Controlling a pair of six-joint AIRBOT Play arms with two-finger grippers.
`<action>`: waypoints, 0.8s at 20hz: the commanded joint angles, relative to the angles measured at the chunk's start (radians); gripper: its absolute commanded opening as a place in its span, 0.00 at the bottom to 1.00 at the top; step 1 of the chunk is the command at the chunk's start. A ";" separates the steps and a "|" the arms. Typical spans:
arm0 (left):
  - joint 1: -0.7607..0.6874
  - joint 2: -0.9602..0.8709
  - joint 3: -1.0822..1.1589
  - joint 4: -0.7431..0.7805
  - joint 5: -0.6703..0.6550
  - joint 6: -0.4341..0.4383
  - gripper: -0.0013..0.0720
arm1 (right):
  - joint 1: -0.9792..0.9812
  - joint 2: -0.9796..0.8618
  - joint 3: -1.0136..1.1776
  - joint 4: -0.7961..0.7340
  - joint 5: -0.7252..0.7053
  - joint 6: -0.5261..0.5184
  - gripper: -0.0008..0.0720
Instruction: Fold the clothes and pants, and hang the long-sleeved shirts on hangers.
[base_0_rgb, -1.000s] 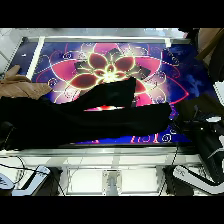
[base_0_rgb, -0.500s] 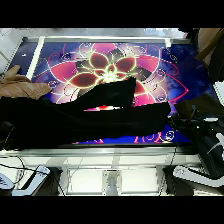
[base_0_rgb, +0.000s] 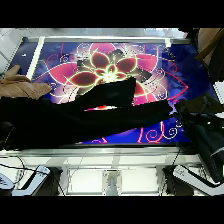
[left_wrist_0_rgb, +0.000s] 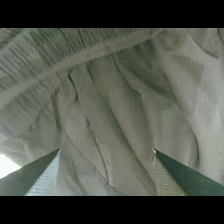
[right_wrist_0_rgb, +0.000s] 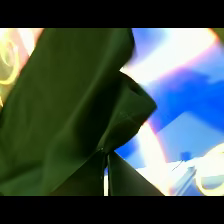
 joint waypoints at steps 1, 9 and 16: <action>0.001 0.000 0.000 0.000 0.000 0.000 0.90 | -0.105 0.112 0.074 -0.176 0.159 0.054 0.02; 0.001 0.000 0.000 0.008 -0.050 0.004 0.90 | -0.177 0.187 -0.089 -0.370 0.376 0.054 0.02; 0.002 0.010 0.081 -0.029 -0.042 0.003 0.90 | -0.175 0.187 0.089 -0.200 0.393 0.055 0.55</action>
